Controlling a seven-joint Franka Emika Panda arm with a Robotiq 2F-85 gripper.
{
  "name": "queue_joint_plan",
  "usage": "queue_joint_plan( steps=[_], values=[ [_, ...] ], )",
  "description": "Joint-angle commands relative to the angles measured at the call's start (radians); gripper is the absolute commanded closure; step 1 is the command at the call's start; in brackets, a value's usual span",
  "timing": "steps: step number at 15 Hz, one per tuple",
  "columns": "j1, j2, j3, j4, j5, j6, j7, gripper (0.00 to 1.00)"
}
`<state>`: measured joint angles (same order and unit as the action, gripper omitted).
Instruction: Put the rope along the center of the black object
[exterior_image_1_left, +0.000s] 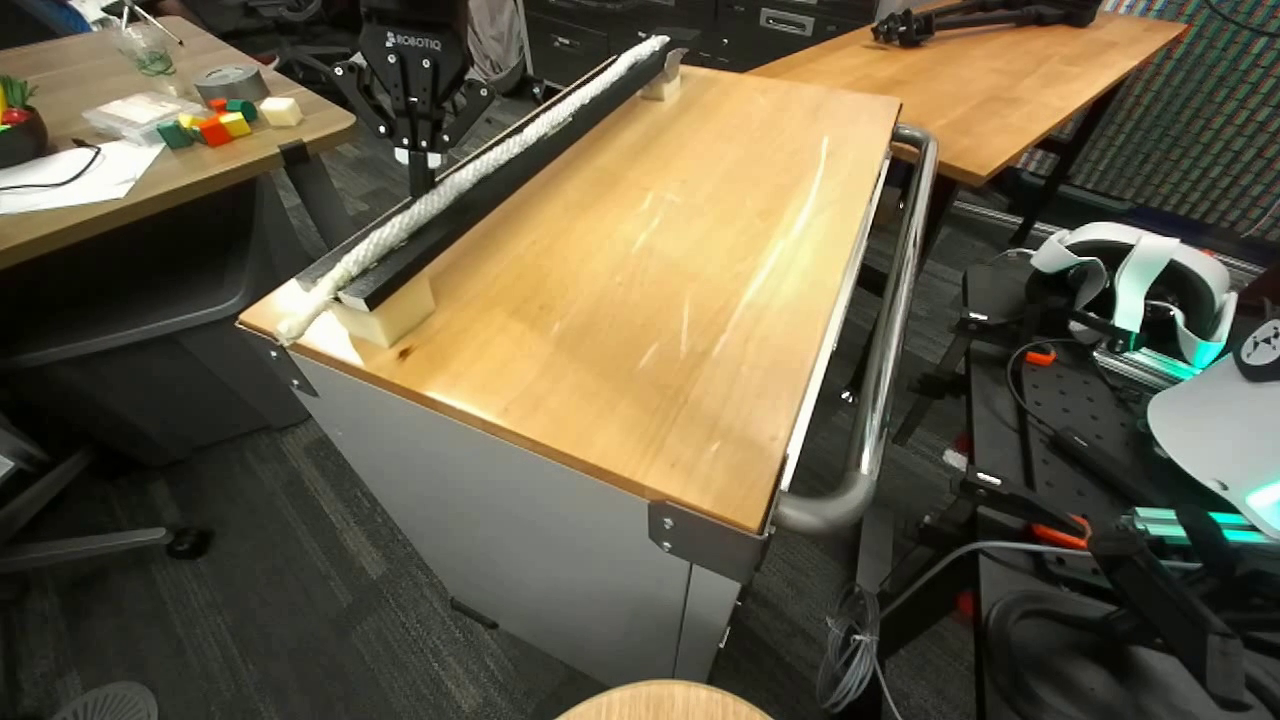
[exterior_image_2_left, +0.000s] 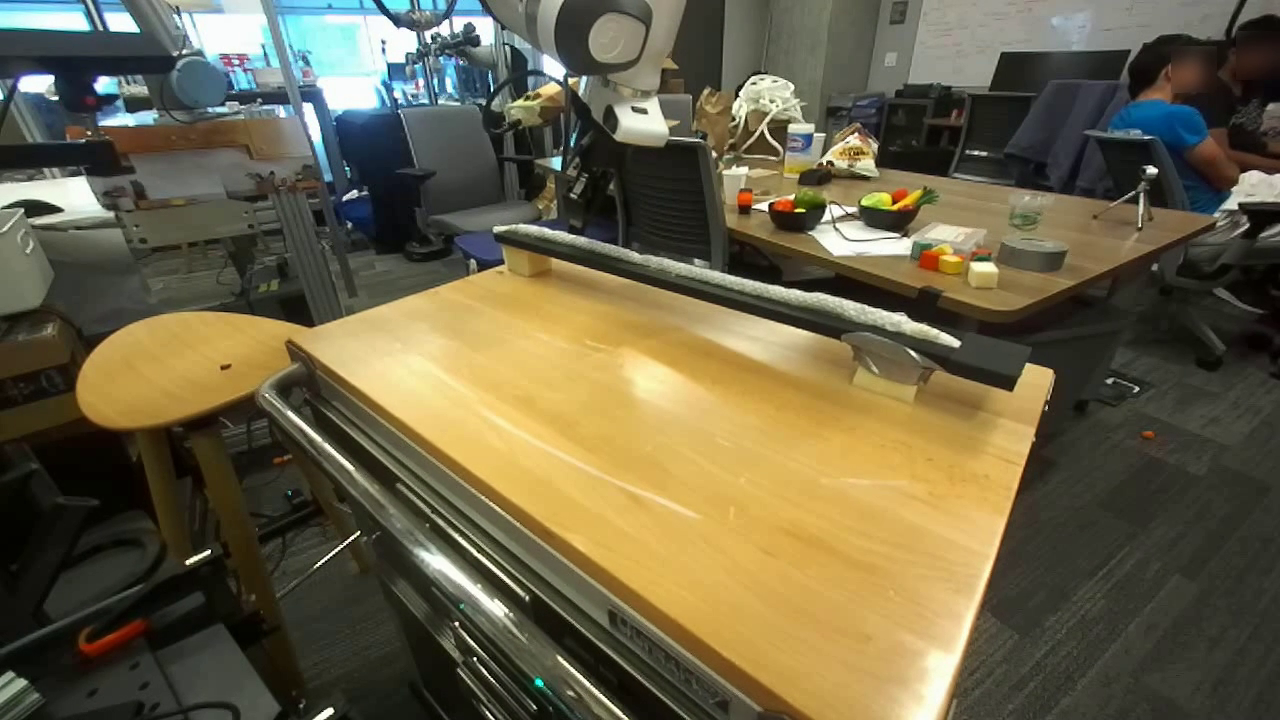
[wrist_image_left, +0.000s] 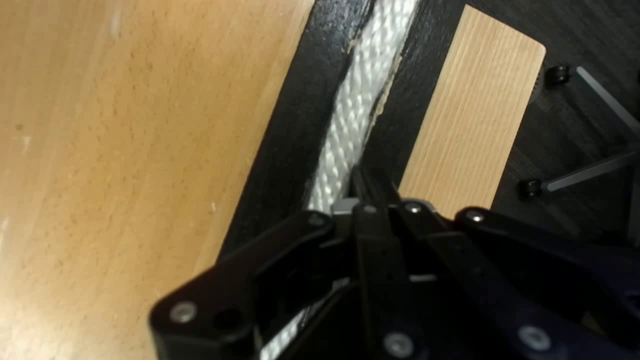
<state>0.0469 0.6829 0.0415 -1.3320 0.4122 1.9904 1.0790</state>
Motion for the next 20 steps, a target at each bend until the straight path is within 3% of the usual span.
queue_joint_plan(
  steps=[1,7,11,12,14,16,18,20],
  values=[
    [0.004,0.026,-0.012,0.022,-0.006,-0.009,0.031,1.0],
    [0.007,0.021,-0.012,-0.001,-0.011,0.001,0.051,1.0],
    [0.002,-0.053,-0.004,-0.063,0.002,0.054,0.015,1.0],
    [0.001,-0.089,-0.003,-0.1,0.004,0.081,0.0,0.93],
    [0.006,-0.165,-0.012,-0.168,-0.02,0.094,-0.025,0.69],
    [0.016,-0.259,-0.029,-0.254,-0.062,0.115,-0.041,0.63],
    [0.017,-0.355,-0.042,-0.326,-0.105,0.142,-0.058,0.47],
    [0.025,-0.438,-0.08,-0.354,-0.218,0.076,-0.006,0.31]
  ],
)
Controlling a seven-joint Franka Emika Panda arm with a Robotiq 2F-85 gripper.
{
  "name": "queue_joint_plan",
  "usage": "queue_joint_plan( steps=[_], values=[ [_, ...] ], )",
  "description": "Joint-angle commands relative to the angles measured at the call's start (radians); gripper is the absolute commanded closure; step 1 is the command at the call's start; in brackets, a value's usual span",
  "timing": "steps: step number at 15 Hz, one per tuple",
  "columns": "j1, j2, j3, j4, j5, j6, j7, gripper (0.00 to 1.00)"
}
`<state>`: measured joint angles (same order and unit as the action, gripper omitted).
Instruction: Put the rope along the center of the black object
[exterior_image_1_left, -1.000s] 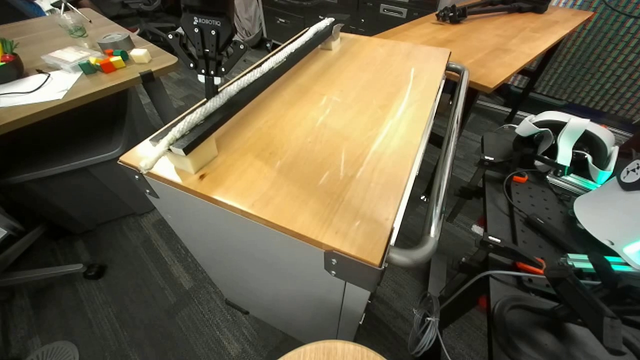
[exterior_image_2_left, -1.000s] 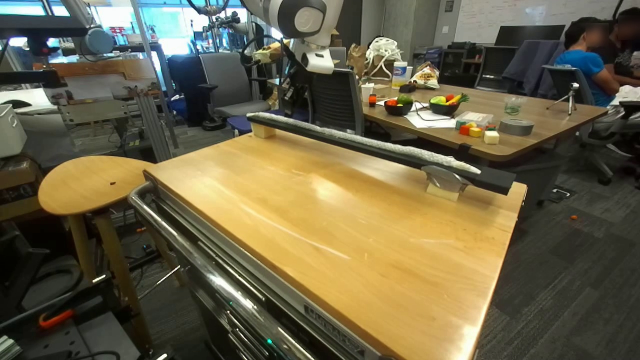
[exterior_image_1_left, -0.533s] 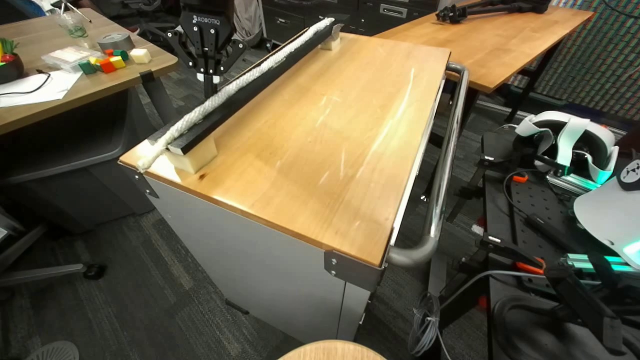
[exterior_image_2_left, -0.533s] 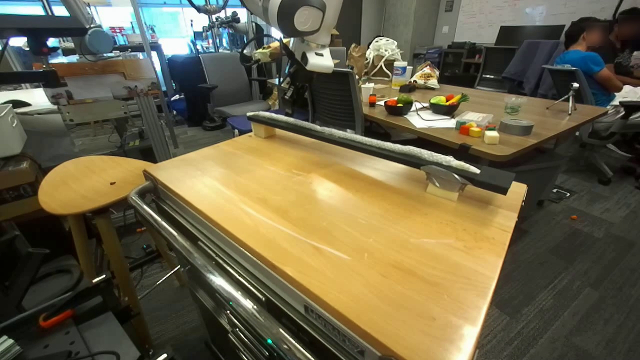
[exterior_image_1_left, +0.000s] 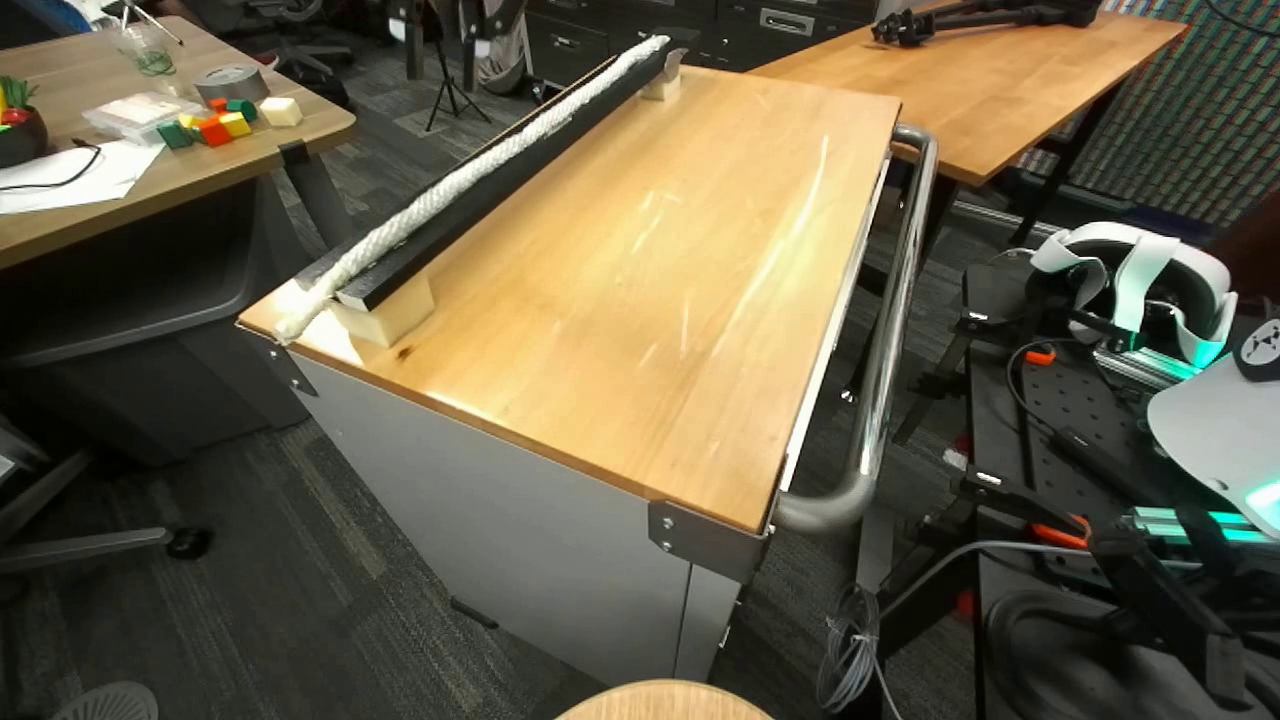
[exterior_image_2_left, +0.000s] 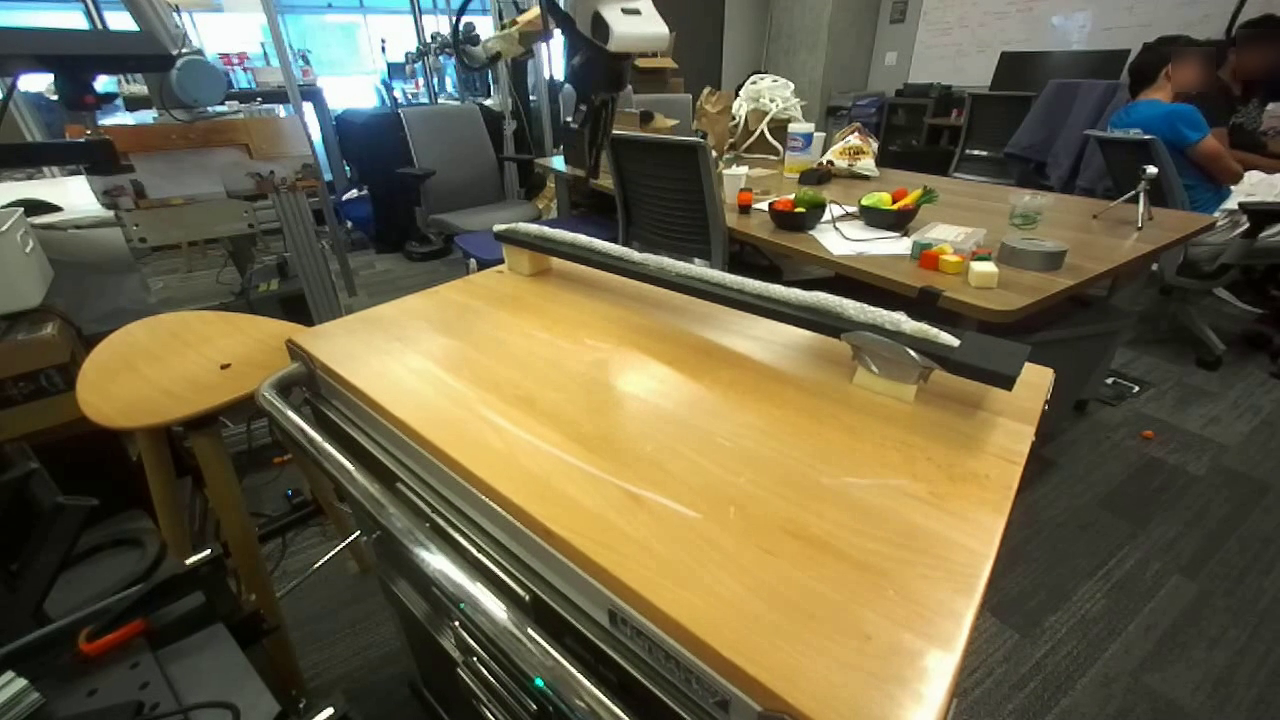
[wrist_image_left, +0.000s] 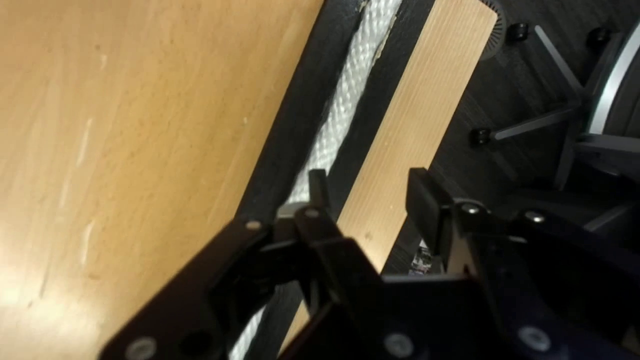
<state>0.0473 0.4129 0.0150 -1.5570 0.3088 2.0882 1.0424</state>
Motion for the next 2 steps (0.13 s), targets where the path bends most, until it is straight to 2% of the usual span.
queue_joint_plan(
  steps=[1,2],
  values=[
    [0.005,-0.047,-0.017,-0.026,-0.043,-0.012,0.005,0.49],
    [0.003,-0.091,-0.027,-0.051,-0.075,-0.026,0.011,0.42]
  ],
)
